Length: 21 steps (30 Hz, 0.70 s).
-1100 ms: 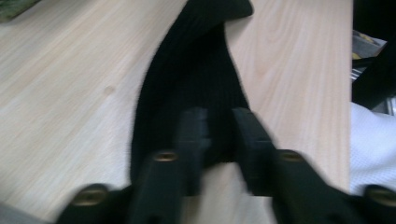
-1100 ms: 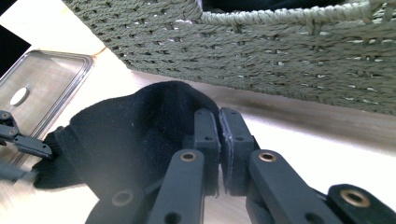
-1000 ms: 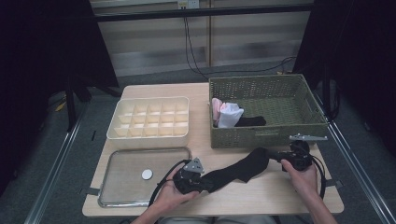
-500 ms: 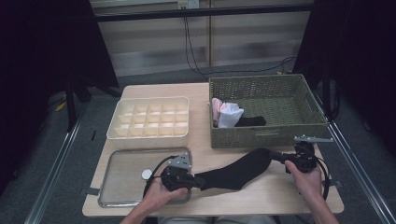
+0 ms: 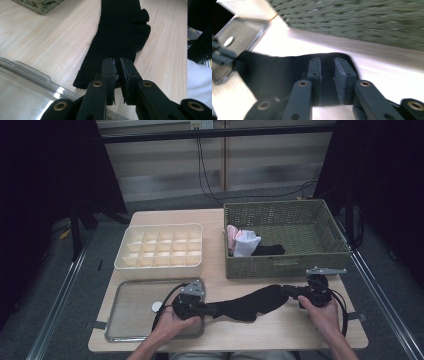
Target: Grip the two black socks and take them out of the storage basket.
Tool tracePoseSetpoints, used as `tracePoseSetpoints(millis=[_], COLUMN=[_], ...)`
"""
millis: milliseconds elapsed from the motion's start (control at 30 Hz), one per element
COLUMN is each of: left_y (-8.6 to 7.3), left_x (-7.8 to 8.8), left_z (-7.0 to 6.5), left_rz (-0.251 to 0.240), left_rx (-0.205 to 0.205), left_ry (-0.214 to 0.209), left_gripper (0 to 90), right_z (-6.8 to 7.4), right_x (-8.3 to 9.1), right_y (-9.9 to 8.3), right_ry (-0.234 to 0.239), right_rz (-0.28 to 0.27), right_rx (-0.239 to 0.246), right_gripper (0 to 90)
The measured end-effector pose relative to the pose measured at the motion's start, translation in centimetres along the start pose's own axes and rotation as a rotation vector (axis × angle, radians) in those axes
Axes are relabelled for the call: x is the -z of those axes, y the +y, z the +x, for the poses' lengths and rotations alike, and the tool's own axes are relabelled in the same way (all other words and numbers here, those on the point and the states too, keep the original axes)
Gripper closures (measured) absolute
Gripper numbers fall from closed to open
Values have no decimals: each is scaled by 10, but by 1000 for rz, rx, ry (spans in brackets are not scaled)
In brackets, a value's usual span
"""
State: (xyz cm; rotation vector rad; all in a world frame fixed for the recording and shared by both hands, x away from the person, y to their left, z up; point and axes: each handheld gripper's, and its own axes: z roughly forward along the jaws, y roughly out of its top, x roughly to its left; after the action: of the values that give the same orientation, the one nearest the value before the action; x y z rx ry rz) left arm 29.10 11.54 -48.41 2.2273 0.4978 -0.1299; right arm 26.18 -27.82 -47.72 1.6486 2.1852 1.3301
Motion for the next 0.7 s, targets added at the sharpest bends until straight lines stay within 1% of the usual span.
tracePoseSetpoints(millis=[133, 167, 233, 300, 333, 367, 400, 433, 467, 500, 533, 567, 600, 633, 667, 700], left_y=[2, 3, 4, 4, 4, 5, 5, 6, 6, 6, 6, 5, 5, 4, 4, 2], left_x=[4, 4, 5, 5, 5, 4, 4, 4, 4, 3, 3, 2, 1, 0, -2, -5], left_z=[0, -1, -3, -4, -5, -6, -7, -8, -9, -9, -9, -10, -10, -11, -12, -13], left_rz=[-24, -39, -46, -55, -50, -56, -59, -60, -61, -55, -43, -37, -36, -25, -16, -1], left_rx=[4, 12, 12, 21, 17, 16, 20, 19, 17, 18, 23, 17, 20, 21, 25, 19], left_ry=[-13, -23, -30, -43, -42, -40, -54, -59, -57, -57, -58, -53, -54, -52, -30, -11], left_gripper=[801, 789, 783, 731, 727, 699, 667, 672, 670, 669, 672, 678, 678, 678, 674, 664], right_z=[7, 9, 12, 14, 15, 15, 15, 14, 13, 13, 13, 12, 11, 10, 9, 8], right_x=[-14, -17, -23, -27, -29, -30, -31, -32, -31, -31, -29, -28, -26, -23, -21, -18], right_y=[-2, -3, -4, -5, -5, -5, -6, -7, -8, -9, -10, -10, -12, -13, -14, -15], right_ry=[18, 14, 13, 12, 3, -2, -9, -16, -17, -16, -22, -29, -36, -43, -52, -68], right_rz=[43, 59, 83, 101, 111, 122, 132, 141, 147, 145, 146, 149, 146, 151, 151, 151], right_rx=[33, 37, 57, 68, 70, 74, 74, 67, 53, 54, 49, 44, 34, 20, 15, 16], right_gripper=[702, 698, 702, 713, 716, 718, 715, 712, 715, 717, 727, 732, 737, 747, 762, 780])
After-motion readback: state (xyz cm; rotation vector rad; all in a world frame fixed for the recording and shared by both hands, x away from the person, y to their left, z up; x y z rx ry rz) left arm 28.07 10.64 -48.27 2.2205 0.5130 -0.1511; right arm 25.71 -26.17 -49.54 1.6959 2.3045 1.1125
